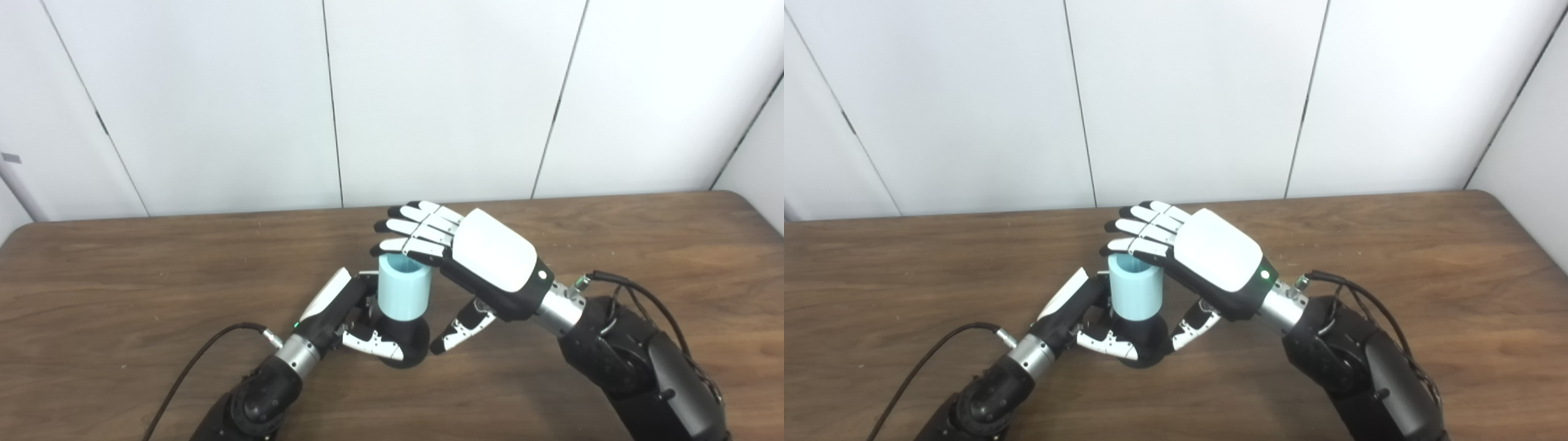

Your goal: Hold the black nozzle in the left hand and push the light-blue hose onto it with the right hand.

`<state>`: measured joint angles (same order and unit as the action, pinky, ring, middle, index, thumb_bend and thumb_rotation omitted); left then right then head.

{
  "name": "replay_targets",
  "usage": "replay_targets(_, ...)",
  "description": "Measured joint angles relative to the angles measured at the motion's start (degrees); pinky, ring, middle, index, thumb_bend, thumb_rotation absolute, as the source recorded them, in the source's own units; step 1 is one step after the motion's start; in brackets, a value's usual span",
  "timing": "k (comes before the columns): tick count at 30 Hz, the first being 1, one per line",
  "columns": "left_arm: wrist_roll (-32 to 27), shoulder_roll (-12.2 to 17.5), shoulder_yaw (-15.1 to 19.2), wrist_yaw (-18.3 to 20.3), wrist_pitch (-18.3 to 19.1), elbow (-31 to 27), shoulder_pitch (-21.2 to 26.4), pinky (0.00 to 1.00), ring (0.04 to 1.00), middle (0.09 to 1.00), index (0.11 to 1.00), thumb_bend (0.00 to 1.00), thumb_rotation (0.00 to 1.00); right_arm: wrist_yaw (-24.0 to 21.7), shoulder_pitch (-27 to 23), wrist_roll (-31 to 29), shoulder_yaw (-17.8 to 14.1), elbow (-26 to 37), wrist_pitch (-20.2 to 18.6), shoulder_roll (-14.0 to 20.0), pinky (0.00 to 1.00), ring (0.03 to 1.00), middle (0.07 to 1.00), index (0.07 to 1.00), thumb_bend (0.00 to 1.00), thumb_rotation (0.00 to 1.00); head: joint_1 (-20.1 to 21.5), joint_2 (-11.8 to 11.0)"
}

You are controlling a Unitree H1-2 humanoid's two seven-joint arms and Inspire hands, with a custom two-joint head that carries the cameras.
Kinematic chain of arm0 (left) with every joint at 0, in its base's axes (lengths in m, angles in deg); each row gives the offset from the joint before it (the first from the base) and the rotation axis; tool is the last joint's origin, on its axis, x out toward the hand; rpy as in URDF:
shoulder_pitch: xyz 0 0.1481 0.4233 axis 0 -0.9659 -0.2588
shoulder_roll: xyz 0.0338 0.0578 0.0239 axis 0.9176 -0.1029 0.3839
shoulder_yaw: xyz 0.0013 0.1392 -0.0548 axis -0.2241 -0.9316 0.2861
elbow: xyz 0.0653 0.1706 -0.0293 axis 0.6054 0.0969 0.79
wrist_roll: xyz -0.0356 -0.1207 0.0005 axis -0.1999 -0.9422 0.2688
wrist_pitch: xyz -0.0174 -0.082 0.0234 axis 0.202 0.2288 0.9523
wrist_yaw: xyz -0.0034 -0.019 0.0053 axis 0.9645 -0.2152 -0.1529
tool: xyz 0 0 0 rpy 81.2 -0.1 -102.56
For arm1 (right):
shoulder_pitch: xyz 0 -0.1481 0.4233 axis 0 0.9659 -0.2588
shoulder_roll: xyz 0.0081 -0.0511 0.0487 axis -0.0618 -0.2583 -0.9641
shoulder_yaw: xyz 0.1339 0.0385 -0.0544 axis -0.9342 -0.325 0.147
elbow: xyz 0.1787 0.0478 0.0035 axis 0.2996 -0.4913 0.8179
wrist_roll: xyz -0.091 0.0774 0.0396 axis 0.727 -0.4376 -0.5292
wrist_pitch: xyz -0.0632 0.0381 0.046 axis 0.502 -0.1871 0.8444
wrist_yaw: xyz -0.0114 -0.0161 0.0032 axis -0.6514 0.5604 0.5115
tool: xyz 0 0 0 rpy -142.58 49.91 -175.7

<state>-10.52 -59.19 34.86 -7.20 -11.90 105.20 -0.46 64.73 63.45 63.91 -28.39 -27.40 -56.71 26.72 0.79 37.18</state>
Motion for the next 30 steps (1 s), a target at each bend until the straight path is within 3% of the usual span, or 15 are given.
replay_targets(5, 0.0, 0.0, -0.1, 0.0, 0.0, 0.0, 0.0, 0.13, 0.206, 0.305, 0.494, 0.52, 0.08, 1.2, 0.7, -1.4, 0.1, 0.0, 0.4, 0.3, 0.87, 0.882, 0.861, 0.79, 0.78, 0.11, 0.1, -0.1)
replay_targets(10, -0.1, 0.0, -0.1, 0.0, 0.0, 0.0, 0.0, 0.14, 0.206, 0.304, 0.494, 0.52, 0.08, 7.0, 0.5, -3.8, 3.5, -0.5, 0.7, 3.3, 0.85, 0.871, 0.847, 0.8, 0.77, 0.03, 0.0, -0.2)
replay_targets(13, -0.1, 0.0, -0.1, 0.0, 0.0, 0.0, 0.0, 0.13, 0.207, 0.304, 0.494, 0.52, 0.08, 11.1, 0.1, -4.6, 5.5, -1.4, 0.7, 4.7, 0.83, 0.867, 0.859, 0.824, 0.77, 0.02, 0.1, -0.2)
replay_targets(19, -0.1, 0.0, -0.1, 0.0, 0.0, 0.0, 0.0, 0.14, 0.207, 0.304, 0.494, 0.52, 0.08, 16.9, -0.7, -5.6, 9.1, -1.8, 0.7, 6.1, 0.7, 0.841, 0.948, 0.915, 0.76, 0.04, 0.0, -0.1)
replay_targets(30, -0.1, 0.0, -0.1, 0.0, 0.0, 0.0, 0.0, 0.14, 0.207, 0.308, 0.494, 0.52, 0.08, 18.7, -0.7, -5.9, 9.5, -2.9, 0.7, 6.1, 0.6, 0.768, 1.0, 0.961, 0.75, 0.03, -0.1, -0.1)
